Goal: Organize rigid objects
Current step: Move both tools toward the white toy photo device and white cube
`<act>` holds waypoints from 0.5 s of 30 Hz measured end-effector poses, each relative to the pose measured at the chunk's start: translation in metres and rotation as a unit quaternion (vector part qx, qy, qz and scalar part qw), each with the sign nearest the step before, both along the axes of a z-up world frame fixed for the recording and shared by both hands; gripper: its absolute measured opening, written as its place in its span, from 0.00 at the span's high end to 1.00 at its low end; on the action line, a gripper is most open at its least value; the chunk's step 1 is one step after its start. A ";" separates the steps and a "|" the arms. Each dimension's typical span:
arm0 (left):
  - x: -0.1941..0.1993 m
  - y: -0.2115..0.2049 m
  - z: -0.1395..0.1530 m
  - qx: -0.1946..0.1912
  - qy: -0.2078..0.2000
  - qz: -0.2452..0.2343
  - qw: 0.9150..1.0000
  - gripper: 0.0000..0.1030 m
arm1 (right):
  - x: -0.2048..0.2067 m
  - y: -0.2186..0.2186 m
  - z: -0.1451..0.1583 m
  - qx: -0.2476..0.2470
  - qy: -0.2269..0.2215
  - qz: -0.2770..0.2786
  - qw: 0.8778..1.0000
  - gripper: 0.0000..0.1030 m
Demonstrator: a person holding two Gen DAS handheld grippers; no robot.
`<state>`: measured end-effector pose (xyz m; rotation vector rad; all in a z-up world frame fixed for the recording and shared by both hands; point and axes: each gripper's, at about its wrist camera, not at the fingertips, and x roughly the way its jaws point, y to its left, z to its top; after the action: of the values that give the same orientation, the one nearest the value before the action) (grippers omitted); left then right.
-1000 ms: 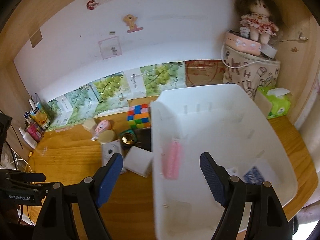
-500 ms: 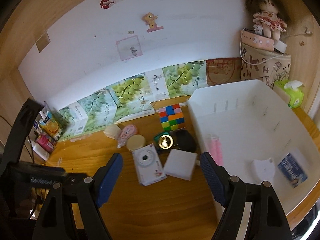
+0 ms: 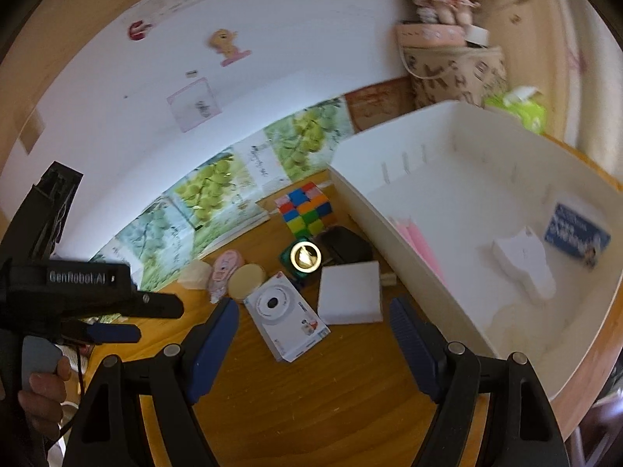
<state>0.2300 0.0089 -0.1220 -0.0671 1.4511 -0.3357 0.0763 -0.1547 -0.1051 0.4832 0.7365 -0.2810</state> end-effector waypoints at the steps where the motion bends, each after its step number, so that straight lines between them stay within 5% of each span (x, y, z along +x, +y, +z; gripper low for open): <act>1: 0.001 -0.003 -0.004 -0.007 0.010 0.002 1.000 0.17 | 0.000 0.000 -0.003 0.000 0.001 -0.004 1.000 0.22; 15: 0.016 -0.036 -0.047 -0.011 0.102 0.035 0.994 0.17 | 0.005 -0.002 -0.048 0.007 0.015 -0.060 0.998 0.22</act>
<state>0.2458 -0.0270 -0.1693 -0.1732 1.6440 -0.2936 0.0811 -0.1563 -0.1529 0.5396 0.7394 -0.3962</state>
